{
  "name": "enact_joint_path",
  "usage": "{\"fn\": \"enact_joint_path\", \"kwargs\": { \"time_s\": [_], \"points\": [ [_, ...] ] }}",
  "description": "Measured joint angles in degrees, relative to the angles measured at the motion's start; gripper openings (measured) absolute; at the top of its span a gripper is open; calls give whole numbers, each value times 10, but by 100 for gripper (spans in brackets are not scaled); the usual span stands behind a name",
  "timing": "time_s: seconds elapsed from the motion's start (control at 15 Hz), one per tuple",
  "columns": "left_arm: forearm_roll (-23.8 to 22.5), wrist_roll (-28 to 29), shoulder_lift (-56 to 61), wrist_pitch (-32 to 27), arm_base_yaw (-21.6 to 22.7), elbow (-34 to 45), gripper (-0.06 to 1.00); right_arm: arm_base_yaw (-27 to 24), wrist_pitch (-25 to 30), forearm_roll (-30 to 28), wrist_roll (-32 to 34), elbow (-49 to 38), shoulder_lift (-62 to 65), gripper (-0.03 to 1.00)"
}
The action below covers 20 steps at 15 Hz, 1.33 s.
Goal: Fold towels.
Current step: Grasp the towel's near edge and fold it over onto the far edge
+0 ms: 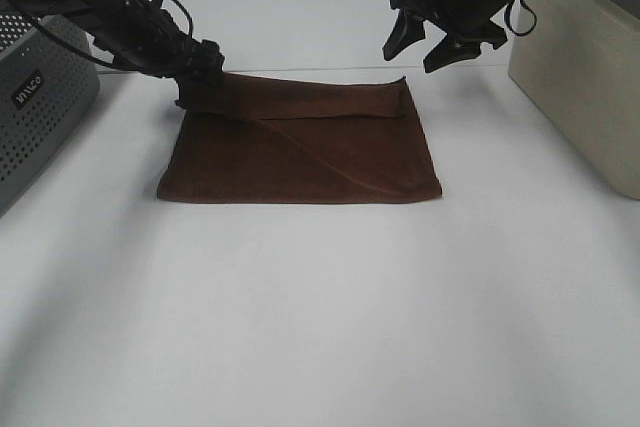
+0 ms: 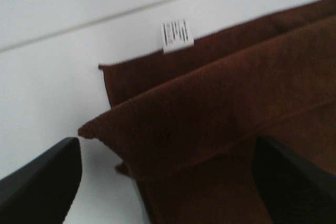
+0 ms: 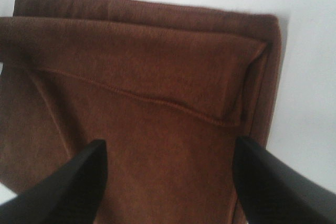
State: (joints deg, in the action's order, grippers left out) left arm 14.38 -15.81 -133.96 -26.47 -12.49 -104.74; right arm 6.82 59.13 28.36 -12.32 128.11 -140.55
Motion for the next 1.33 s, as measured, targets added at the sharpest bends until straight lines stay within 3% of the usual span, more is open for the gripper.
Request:
{"fn": "enact_joint_path", "kwargs": {
  "time_s": [0.13, 0.2, 0.47, 0.93, 1.33],
  "points": [
    [-13, 23, 5, -71, 0, 0, 84, 0, 54, -3, 19, 0, 6, 65],
    [-26, 47, 9, -78, 0, 0, 84, 0, 71, -4, 29, 0, 9, 65],
    [-45, 135, 16, 4, 15, 0, 84, 0, 91, -5, 47, 0, 32, 65],
    [-16, 132, 16, 29, 10, 0, 84, 0, 73, 7, 53, 0, 35, 65],
    [3, 131, 16, 33, 10, 0, 84, 0, -12, 219, -44, 1, -5, 65]
  ]
}}
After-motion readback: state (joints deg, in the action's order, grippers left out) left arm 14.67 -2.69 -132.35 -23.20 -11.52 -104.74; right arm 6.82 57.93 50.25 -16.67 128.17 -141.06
